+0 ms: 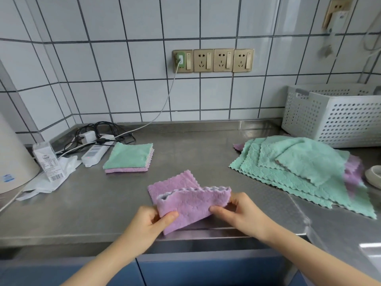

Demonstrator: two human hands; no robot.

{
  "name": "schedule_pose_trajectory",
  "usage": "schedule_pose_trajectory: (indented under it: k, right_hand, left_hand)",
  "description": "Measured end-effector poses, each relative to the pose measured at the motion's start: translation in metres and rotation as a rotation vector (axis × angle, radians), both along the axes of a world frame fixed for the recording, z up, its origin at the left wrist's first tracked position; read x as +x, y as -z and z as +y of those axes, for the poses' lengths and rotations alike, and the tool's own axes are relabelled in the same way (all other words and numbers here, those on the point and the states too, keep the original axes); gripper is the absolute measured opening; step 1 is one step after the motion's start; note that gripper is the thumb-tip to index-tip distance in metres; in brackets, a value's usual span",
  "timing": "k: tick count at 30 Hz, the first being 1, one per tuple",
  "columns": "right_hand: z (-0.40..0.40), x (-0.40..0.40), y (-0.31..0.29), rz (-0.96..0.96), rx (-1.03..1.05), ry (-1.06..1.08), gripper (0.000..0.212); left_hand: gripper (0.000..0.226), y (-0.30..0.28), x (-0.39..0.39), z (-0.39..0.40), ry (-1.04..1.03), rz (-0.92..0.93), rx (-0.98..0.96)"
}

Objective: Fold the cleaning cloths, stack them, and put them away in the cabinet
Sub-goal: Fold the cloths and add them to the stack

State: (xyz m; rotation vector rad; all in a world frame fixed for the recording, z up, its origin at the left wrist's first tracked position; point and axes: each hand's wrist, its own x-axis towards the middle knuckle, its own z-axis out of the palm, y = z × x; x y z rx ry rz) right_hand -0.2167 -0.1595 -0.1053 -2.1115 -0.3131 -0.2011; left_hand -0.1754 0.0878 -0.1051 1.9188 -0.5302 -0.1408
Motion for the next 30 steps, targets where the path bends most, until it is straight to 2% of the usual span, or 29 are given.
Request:
schedule_pose_trajectory:
  k: [3,6,9,12,16,19,22,24,30]
  right_hand:
    - [0.009,0.006,-0.005,0.017,0.046,0.027,0.043]
    - [0.022,0.021,-0.014,0.016,0.064,0.097,0.047]
    - [0.03,0.043,-0.014,0.112,-0.01,0.24,0.047]
    - [0.031,0.054,0.0,0.338,-0.027,0.389,0.045]
    - [0.034,0.054,0.007,0.268,-0.243,0.455,0.046]
    - [0.039,0.058,0.004,0.204,-0.314,0.452,0.042]
    - [0.044,0.07,0.004,0.171,-0.385,0.453,0.032]
    - [0.045,0.079,0.003,0.209,-0.426,0.447,0.028]
    - [0.041,0.102,0.008,0.395,-0.46,0.47,0.037]
  left_hand:
    - [0.057,0.008,0.01,0.008,-0.125,0.096,-0.144]
    - [0.064,0.007,0.023,0.006,-0.177,0.102,-0.19]
    - [0.035,0.005,0.037,0.0,-0.239,0.187,-0.135]
    - [0.033,0.013,0.047,-0.003,-0.277,0.235,0.008]
    - [0.027,0.015,0.05,-0.008,-0.334,0.098,0.159]
    - [0.027,0.014,0.05,-0.012,-0.382,-0.032,0.267]
    - [0.026,0.016,0.053,-0.013,-0.409,-0.083,0.311]
    - [0.027,0.015,0.056,-0.013,-0.429,-0.084,0.349]
    - [0.029,0.017,0.061,-0.019,-0.489,-0.102,0.45]
